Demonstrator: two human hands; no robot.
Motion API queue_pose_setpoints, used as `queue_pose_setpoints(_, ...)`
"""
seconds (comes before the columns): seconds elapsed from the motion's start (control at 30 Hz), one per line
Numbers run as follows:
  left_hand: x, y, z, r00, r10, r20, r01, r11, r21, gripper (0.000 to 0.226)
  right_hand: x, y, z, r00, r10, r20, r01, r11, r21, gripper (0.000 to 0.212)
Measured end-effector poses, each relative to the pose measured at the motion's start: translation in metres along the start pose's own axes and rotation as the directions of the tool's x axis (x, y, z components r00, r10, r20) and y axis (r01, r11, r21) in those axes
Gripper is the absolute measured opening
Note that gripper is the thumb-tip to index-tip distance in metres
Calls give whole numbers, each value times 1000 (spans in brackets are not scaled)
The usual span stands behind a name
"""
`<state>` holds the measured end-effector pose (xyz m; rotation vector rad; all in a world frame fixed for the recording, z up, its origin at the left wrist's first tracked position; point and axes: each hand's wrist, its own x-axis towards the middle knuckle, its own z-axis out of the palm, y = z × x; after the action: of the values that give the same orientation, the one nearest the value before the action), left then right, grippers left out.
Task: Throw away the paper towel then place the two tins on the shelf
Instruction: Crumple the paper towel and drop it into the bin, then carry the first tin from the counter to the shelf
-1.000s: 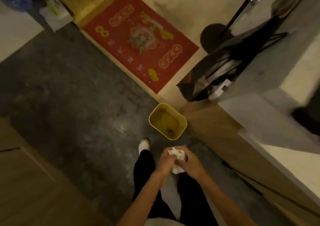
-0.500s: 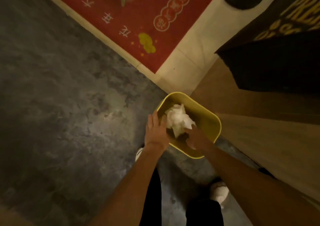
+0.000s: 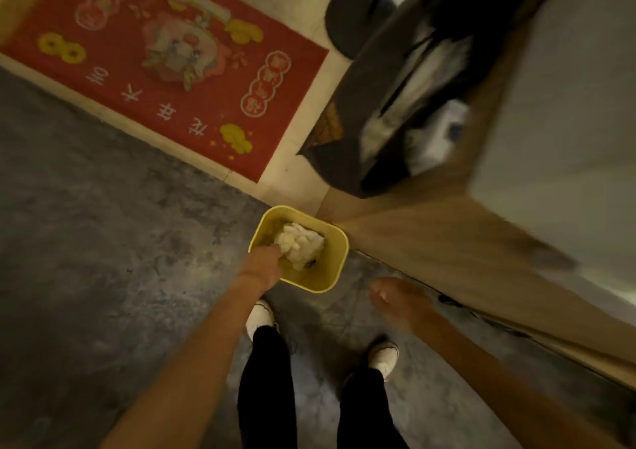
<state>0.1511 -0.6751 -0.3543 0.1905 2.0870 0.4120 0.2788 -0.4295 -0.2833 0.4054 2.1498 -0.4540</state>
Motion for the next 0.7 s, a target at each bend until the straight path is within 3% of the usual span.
queue_pose_setpoints(0.17,-157,113,-36,990,143,-7,-136,958,253,34,-160,33,-69,986,-66,-152,69,997,18,46)
queue_pose_setpoints(0.3,-270,192,-19,971,218,98,-239,909,342,24,-273,97,-94,959,-114,-259,134,989,64,47)
queue_pose_setpoints(0.4,-328,249,2,961,261,89,-275,882,383,24,-333,152,-99,925,-88,-369,132,987,95,47)
queue_pose_setpoints(0.57,-388,370,62,877,480,-18,-435,810,393,19,-425,270,-79,818,128,-560,36,962,272,42)
queue_pose_setpoints(0.7,-392,447,103,800,596,63,-550,688,474,25,-465,345,-44,770,326,-549,-56,891,450,36)
